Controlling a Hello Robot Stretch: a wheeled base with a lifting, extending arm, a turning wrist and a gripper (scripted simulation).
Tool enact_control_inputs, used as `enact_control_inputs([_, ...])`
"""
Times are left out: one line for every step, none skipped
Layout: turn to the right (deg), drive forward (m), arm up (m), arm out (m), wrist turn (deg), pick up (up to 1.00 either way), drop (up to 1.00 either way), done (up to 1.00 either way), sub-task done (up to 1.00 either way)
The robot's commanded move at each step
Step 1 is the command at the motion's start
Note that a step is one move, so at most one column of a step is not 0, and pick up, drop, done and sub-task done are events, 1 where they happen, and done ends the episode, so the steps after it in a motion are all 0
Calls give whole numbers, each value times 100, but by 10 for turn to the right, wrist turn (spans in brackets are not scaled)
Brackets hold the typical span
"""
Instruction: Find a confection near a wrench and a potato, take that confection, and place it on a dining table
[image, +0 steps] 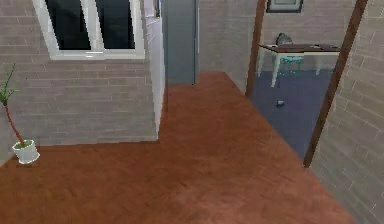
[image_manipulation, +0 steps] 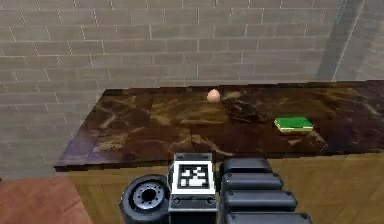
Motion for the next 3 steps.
enact_control_inputs([30,0,0,0,0,0,0,0,0])
enact_control_inputs([0,60,0,0,0,0,0,0,0])
enact_control_inputs([240,0,0,0,0,0,0,0,0])
